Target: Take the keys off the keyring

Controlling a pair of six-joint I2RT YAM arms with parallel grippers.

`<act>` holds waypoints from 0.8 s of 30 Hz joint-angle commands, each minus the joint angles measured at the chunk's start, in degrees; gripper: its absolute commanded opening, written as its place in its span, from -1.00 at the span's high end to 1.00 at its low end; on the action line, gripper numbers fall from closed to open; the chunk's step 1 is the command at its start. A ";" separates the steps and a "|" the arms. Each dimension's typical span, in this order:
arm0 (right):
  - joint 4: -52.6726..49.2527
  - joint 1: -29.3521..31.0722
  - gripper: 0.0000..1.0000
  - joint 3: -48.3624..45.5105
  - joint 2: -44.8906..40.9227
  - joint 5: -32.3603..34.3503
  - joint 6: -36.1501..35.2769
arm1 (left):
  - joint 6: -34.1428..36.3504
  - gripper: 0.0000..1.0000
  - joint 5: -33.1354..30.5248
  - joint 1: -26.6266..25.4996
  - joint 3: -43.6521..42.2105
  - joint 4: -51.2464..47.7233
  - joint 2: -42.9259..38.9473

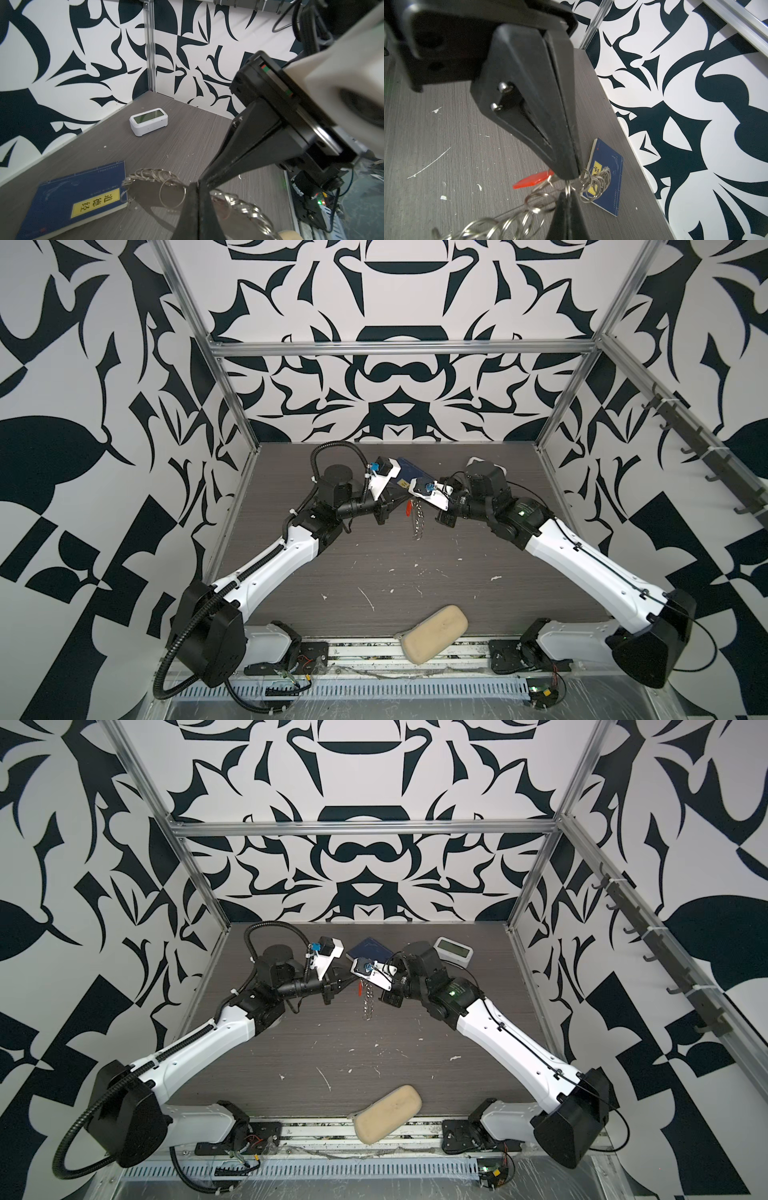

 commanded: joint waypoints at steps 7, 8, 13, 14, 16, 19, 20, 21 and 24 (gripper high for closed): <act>3.76 0.30 1.00 2.72 -3.18 -1.09 0.88 | 1.39 1.00 -0.87 -0.17 2.20 -2.97 -0.89; 4.23 0.32 1.00 2.44 -3.41 -1.17 1.03 | 1.41 1.00 -1.06 -0.17 2.15 -3.07 -0.91; 8.59 0.32 1.00 -0.51 -5.46 -2.99 2.31 | 0.78 1.00 -4.05 -0.17 1.58 -3.74 -1.47; 9.36 0.33 1.00 -0.87 -5.78 -3.23 2.68 | 0.71 1.00 -4.55 -0.17 1.49 -3.82 -1.64; 9.98 0.22 1.00 -1.44 -6.19 -3.44 3.04 | 0.39 1.00 -5.74 -0.17 1.29 -4.12 -1.84; 10.83 0.21 1.00 -2.26 -6.75 -3.33 3.62 | 0.25 1.00 -5.83 -0.12 1.26 -4.44 -2.01; 11.40 0.21 1.00 -2.61 -6.96 -3.29 3.75 | 0.15 1.00 -5.67 -0.17 1.24 -4.42 -2.01; 11.86 0.24 1.00 -2.97 -7.16 -3.28 3.83 | 0.13 1.00 -5.26 -0.11 1.10 -4.16 -2.01; 11.76 0.26 1.00 -2.98 -7.16 -3.55 3.76 | -0.68 1.00 -3.24 -0.09 0.70 -2.38 -2.04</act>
